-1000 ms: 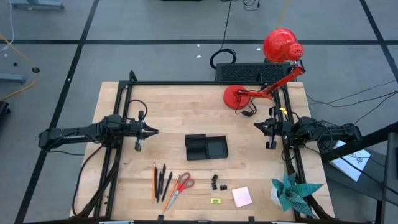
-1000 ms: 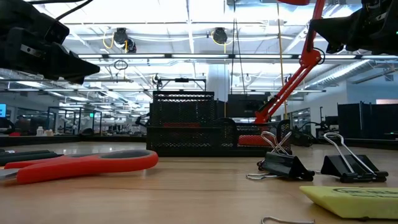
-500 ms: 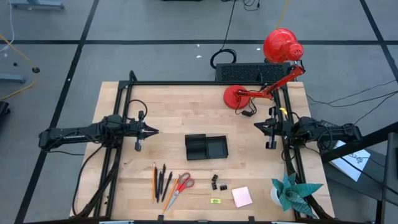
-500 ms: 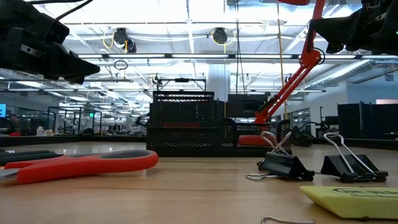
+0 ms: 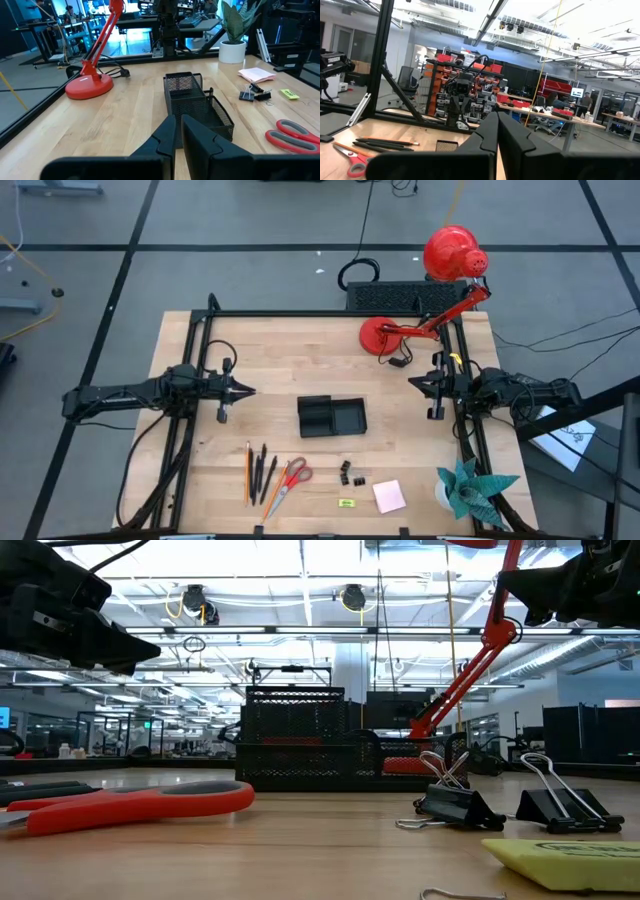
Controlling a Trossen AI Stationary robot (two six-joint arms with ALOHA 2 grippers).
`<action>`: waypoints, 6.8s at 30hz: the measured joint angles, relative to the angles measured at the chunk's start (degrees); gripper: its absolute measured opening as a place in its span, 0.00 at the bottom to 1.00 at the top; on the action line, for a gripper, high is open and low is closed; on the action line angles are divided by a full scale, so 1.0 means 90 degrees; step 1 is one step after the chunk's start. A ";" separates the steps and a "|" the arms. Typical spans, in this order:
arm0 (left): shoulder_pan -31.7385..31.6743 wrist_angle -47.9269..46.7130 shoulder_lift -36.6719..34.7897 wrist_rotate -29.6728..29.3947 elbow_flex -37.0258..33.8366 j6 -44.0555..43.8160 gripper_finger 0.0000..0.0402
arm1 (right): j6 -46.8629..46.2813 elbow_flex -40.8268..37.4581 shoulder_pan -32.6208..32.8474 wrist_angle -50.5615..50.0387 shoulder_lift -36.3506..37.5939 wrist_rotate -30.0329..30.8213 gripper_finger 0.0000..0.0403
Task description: Pick and place office supplies into organizer
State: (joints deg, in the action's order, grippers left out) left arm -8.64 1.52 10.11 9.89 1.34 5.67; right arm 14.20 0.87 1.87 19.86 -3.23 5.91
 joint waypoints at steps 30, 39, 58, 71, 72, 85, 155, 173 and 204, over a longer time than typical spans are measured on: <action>0.0002 0.0636 0.0000 0.0061 0.0000 -0.1434 0.09 | -0.0798 0.0000 -0.0002 0.0657 0.0000 -0.0005 0.01; 0.0029 0.1186 -0.0005 0.0134 0.0000 -0.1628 0.09 | -0.0883 0.0000 -0.0002 0.0710 -0.0005 -0.0002 0.01; 0.2563 0.0654 0.3370 -0.1226 0.2568 -0.1632 0.09 | -0.0405 0.0000 -0.0002 0.1270 -0.0005 0.0002 0.01; 0.4053 -0.0158 0.6831 -0.2343 0.4788 -0.2446 0.10 | -0.0313 0.0000 -0.0002 0.1297 -0.0007 0.0002 0.01; 0.4130 -0.0157 0.7025 -0.2341 0.4932 -0.2577 0.12 | -0.0319 0.0000 -0.0002 0.1293 -0.0007 0.0002 0.01; 0.4149 -0.1585 0.8912 -0.2492 0.6178 -0.4467 0.44 | -0.0289 0.0000 -0.0002 0.1401 -0.0007 0.0025 0.01; 0.3920 -0.2704 1.1503 -0.1274 0.7516 -0.6068 0.54 | -0.0580 0.0001 0.0263 0.1050 -0.0105 0.1460 0.01; 0.3811 -0.2242 1.0591 -0.1862 0.7500 -0.3293 0.54 | -0.0646 0.0000 0.0263 0.1054 -0.0107 0.1477 0.01; 0.3308 -0.2118 1.1640 -0.0981 0.7529 -0.2428 0.54 | -0.0668 0.0002 0.0263 0.1027 -0.0109 0.1479 0.01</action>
State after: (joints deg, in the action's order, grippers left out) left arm 21.12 -17.54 114.87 1.06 69.10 -16.19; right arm 8.19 0.89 4.23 29.10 -4.21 19.22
